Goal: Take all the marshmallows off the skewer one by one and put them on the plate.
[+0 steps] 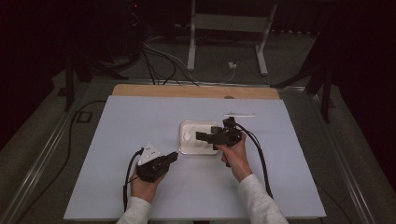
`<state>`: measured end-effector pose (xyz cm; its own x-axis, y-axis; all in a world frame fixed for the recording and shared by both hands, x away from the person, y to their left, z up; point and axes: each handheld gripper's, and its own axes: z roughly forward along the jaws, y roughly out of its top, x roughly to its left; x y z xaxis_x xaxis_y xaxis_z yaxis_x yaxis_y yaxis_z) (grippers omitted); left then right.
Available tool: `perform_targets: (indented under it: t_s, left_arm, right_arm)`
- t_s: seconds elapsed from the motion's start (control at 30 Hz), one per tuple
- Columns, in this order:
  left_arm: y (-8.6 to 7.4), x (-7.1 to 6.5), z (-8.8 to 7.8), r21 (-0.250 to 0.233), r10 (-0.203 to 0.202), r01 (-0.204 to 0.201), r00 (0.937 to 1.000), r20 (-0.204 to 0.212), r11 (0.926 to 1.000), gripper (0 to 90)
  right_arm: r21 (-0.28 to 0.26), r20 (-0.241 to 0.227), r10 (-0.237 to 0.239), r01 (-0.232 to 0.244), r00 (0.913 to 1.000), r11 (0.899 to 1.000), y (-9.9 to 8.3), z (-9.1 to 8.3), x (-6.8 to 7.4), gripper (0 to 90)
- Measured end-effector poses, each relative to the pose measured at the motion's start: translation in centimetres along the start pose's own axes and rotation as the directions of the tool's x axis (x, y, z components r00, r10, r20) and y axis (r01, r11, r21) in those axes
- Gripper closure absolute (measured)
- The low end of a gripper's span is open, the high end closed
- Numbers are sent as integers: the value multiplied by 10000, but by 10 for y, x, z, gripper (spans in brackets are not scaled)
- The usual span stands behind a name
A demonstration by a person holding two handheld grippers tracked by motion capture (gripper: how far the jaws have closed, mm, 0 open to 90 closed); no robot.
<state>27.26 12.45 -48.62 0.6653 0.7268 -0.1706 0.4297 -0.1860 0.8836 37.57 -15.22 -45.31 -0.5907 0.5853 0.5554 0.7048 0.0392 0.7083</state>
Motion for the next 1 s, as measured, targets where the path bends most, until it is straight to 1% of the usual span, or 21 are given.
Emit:
perform_targets:
  t_s: [0.23,0.37,0.43,0.5,0.57,0.7,0.83,0.93,1.0]
  left_arm:
    - [0,-1,0,-16,-3,3,10000,55,10000,900]
    - [1,-2,0,-23,14,-14,10000,79,10000,900]
    - [1,-2,1,-26,20,-20,10000,88,10000,900]
    - [1,-2,1,-32,26,-25,9999,100,10000,900]
    - [1,-3,1,-25,40,-40,9999,108,10000,900]
    - [2,-4,1,-54,52,-51,9999,153,10000,900]
    - [2,-5,2,-52,85,-85,9998,184,10000,900]
    - [2,-5,2,-63,85,-83,9998,204,9999,900]
    - [2,-5,2,-72,81,-79,9997,220,9999,900]
  right_arm:
    - [79,-388,59,-56,9992,10000,1,3,6,0]
    - [148,-601,189,-180,9980,9997,0,6,8,4]
    - [143,-620,223,-214,9978,9997,0,7,9,53]
    - [175,-700,228,-216,9973,9996,-1,8,9,68]
    - [251,-740,269,-251,9969,9994,-2,10,11,121]
    - [435,-884,298,-260,9956,9987,-4,14,13,192]
    - [609,-1144,290,-222,9930,9979,-6,19,16,337]
    - [685,-1419,480,-386,9887,9969,-7,22,17,438]
    - [779,-1651,672,-549,9840,9954,-7,24,17,493]
